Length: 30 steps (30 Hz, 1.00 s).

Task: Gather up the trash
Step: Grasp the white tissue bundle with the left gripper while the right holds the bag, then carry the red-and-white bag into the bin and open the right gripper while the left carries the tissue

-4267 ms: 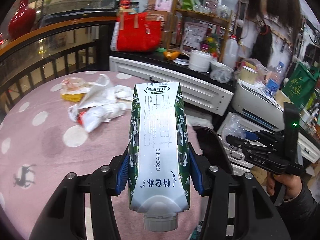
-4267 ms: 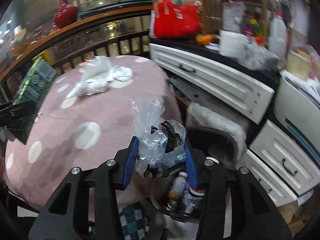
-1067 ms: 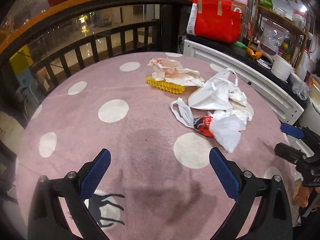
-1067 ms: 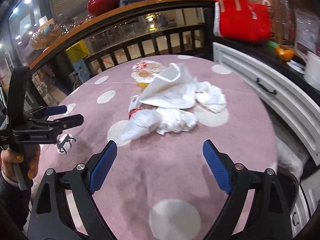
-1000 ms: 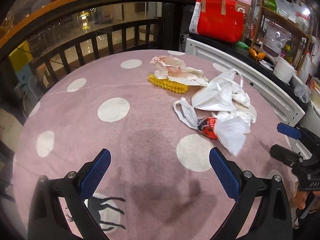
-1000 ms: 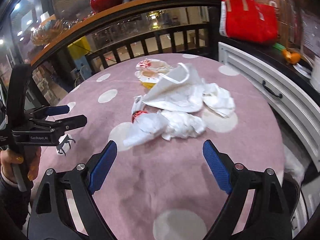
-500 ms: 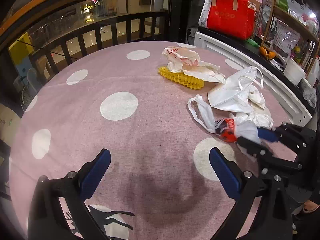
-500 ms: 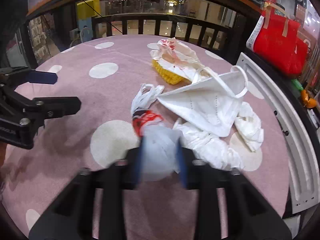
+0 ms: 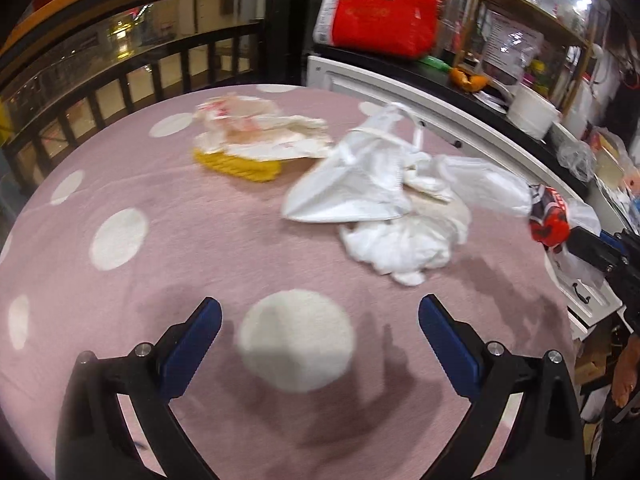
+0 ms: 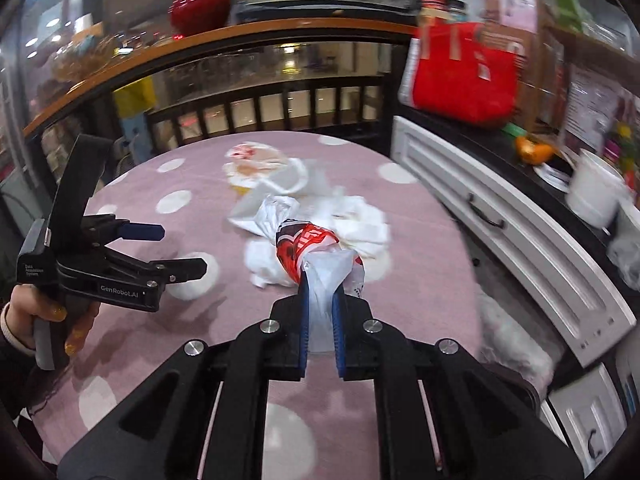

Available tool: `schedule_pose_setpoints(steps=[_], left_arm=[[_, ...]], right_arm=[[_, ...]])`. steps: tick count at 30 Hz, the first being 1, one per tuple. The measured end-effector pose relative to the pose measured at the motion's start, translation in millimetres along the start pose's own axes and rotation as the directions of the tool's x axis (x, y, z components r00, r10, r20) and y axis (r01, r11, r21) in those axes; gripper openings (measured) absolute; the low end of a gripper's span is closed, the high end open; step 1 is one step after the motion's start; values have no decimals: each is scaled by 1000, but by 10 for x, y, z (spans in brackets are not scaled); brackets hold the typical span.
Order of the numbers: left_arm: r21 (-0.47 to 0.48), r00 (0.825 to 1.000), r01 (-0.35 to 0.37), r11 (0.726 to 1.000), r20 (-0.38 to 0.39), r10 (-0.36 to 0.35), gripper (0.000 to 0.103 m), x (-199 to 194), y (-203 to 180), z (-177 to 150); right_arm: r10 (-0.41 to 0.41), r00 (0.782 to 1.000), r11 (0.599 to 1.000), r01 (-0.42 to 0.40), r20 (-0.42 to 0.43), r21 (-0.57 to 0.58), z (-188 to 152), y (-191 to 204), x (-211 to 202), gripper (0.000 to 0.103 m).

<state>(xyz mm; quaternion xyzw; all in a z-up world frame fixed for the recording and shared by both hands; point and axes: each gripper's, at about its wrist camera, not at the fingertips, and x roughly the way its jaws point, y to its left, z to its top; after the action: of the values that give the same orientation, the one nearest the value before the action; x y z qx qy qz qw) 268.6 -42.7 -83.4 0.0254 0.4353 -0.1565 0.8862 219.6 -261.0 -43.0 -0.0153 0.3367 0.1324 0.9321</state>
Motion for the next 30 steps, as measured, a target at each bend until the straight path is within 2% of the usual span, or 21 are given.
schedule_pose_setpoints(steps=[5,10,11,12,13,18,23,30], left_arm=[[7,997,69,998,-25,-69,97,222,-258,180],[11,998,49,999,-43,-48,94,474,-437,322],[8,998,47,999,-51,-47,86,516,-456,335],[4,997,44,999,-59,-44,73,541,-464,332],[-1,997,37,999,-73,-37,65,577,-476,324],[-5,999,19,1000,-45,-19,44,461,-502,265],[-33,999,43,999,-16,-44,35,242,-479,191],[-36,997,71,997,39,-70,35,-105,-557,14]], right_arm=[[-41,999,996,43,-34,78,-207,-282,-29,11],[-65,997,990,71,-47,125,-408,-456,-74,11],[-71,996,987,77,-48,138,-451,-497,-90,11],[-74,996,986,81,-50,146,-483,-522,-111,11],[-76,996,984,84,-53,155,-521,-558,-138,11],[-98,993,975,108,-60,195,-679,-726,-222,11],[-107,992,967,119,-63,226,-808,-826,-298,11],[-118,991,959,130,-64,253,-1015,-897,-481,11]])
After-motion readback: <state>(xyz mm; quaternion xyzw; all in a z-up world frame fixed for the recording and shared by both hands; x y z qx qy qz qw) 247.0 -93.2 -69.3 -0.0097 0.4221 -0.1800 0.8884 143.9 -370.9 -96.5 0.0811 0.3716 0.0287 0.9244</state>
